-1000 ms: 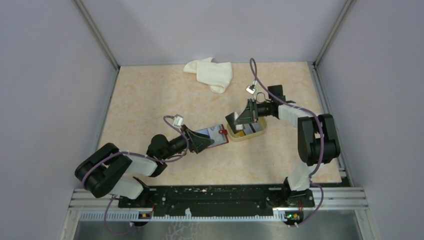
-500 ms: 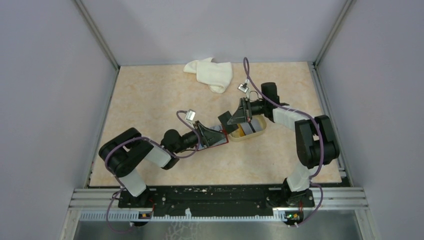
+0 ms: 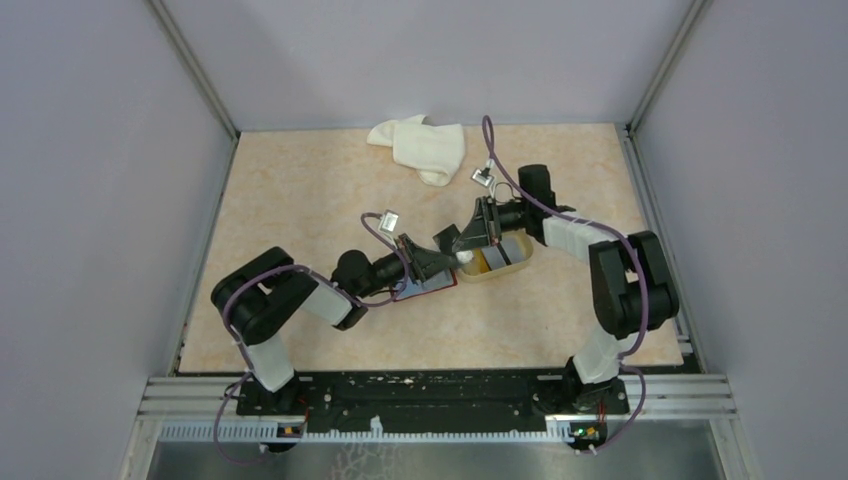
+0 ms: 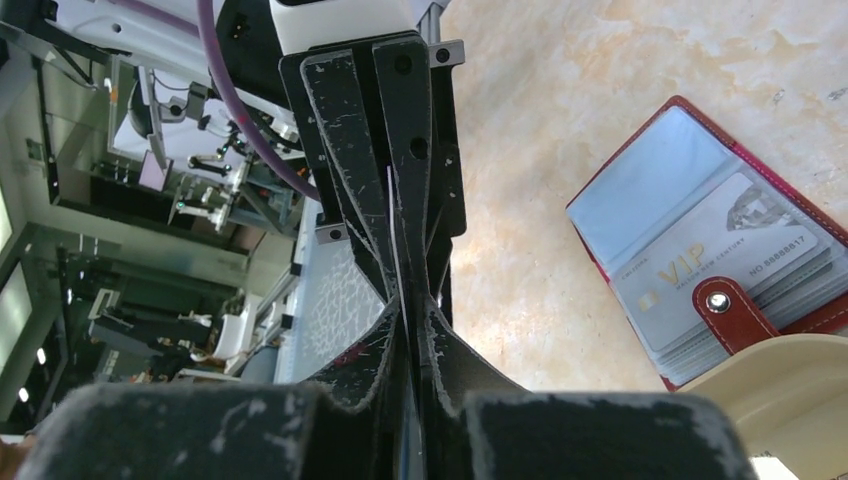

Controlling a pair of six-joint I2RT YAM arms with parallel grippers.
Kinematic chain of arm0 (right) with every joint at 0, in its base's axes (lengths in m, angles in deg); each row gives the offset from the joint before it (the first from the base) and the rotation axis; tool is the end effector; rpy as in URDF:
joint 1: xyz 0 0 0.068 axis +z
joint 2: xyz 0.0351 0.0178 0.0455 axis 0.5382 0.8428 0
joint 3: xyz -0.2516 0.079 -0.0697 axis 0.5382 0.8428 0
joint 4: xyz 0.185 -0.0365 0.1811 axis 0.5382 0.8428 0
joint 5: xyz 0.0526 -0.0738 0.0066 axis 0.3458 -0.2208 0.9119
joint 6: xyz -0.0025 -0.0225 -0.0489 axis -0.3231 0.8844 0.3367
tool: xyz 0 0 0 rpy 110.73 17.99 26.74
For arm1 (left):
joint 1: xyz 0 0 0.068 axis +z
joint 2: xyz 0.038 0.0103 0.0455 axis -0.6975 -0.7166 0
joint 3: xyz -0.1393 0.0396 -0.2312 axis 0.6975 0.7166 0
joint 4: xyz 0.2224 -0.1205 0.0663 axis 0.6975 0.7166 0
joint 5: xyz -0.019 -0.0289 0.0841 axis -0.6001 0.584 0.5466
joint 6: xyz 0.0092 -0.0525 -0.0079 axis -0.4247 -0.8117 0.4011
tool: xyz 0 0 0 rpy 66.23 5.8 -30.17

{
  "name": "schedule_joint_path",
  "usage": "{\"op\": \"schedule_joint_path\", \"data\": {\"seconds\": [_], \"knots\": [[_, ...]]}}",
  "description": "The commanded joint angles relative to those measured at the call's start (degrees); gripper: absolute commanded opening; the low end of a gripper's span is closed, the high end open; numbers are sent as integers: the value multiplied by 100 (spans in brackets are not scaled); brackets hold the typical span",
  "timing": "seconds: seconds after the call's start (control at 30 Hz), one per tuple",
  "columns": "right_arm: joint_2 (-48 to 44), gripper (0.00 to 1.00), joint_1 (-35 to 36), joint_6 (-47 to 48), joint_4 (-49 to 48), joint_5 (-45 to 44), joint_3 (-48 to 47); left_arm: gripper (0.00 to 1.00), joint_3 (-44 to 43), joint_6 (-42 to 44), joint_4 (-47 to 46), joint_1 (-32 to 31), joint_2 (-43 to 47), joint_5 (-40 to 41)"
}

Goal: Put the credit cards into the card holder
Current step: Pick up the credit card from the storage box.

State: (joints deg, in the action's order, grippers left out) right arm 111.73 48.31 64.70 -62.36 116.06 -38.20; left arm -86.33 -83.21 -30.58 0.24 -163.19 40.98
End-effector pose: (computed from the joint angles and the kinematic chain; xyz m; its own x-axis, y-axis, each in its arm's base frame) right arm 0.3154 0.1254 0.2128 -0.8089 -0.1724 -0.5621 -0.5689 -0.0117 0.8223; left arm 0.2076 -0.2177 0.1694 -0.6362 -0.4251 -0.6439 0.6467 0.1613 -0.7454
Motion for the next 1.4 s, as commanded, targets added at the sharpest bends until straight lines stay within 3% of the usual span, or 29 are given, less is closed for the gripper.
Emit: {"op": "schedule_joint_path", "data": {"seconds": [0.0, 0.13, 0.23, 0.53, 0.67, 1.07, 1.2, 1.3, 1.37], "knots": [[-355, 14, 69, 761, 643, 52, -253, 0, -59, 150, -223, -26, 25, -179], [-421, 33, 55, 3229, 3316, -417, -1135, 0, 242, 525, 148, -22, 317, -456], [-468, 37, 61, 3920, 3938, -606, -1324, 0, 361, 790, 528, 54, 600, -925], [-453, 37, 315, 5008, 4563, -615, -1354, 0, 251, 1746, 2651, 344, 1549, -2034], [-360, 34, 462, 5266, 4830, -524, -1460, 0, -51, 2190, 3723, 390, 1753, -2151], [-73, 23, 873, 5419, 4984, -800, -1532, 0, -242, 2333, 4003, 500, 1711, -2334], [-5, 14, 945, 5597, 5193, -851, -1630, 0, -260, 2387, 4098, 547, 1751, -2380], [8, 0, 965, 5639, 5269, -857, -1685, 0, -254, 2416, 4179, 587, 1804, -2384], [7, 0, 966, 5625, 5295, -908, -1734, 0, -210, 2390, 4199, 650, 1851, -2375]]}}
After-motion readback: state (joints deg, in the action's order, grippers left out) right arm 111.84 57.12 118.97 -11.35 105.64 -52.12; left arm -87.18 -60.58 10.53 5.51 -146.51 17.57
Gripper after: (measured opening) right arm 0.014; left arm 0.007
